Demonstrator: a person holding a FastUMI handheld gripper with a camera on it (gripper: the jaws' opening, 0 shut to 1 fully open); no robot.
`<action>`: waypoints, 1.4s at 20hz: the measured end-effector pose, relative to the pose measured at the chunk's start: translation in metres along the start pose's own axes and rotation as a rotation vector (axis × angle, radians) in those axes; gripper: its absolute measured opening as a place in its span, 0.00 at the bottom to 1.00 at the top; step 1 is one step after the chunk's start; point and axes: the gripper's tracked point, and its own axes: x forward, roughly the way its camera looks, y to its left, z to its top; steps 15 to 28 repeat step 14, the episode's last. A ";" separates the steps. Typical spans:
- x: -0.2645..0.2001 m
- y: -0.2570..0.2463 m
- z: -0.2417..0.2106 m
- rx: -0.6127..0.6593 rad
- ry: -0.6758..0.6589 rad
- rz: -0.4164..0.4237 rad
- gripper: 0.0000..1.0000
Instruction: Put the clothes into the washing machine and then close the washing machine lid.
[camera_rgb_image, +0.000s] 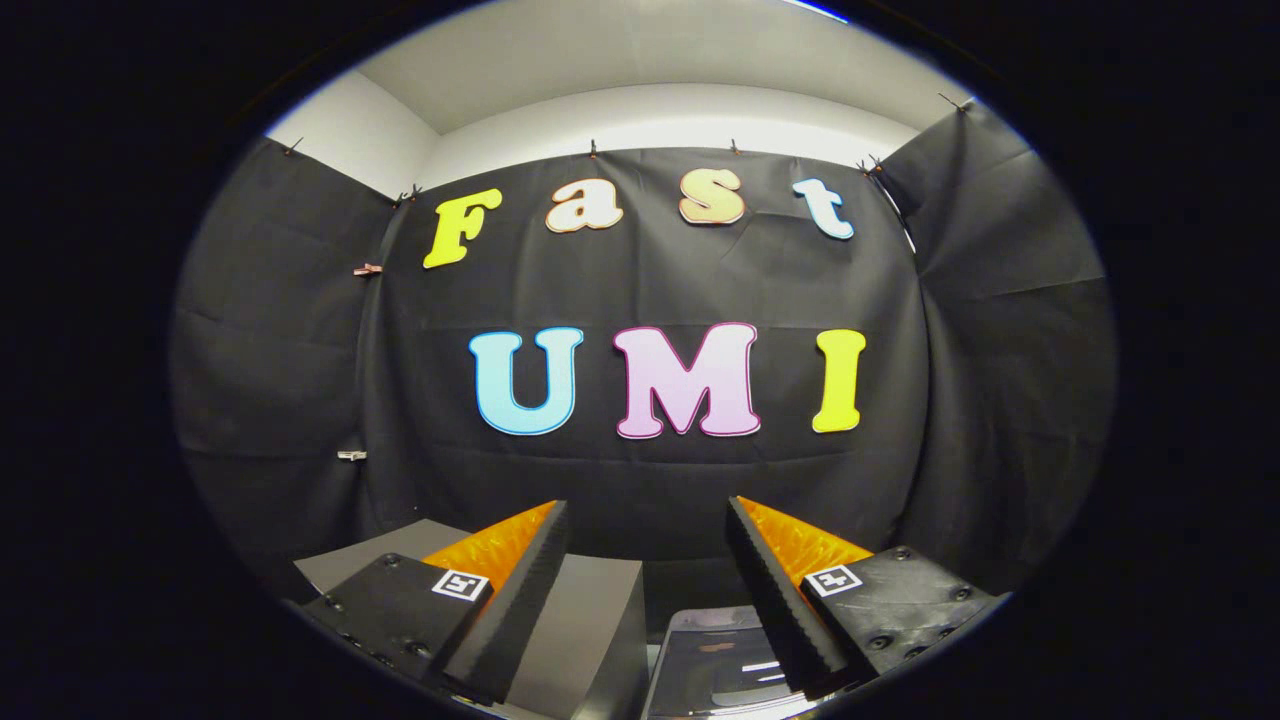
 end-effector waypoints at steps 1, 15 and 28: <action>0.000 -0.001 0.000 0.015 0.002 -0.006 0.99; -0.012 -0.017 0.007 0.019 -0.024 -0.041 0.99; -0.012 -0.017 0.007 0.019 -0.024 -0.041 0.99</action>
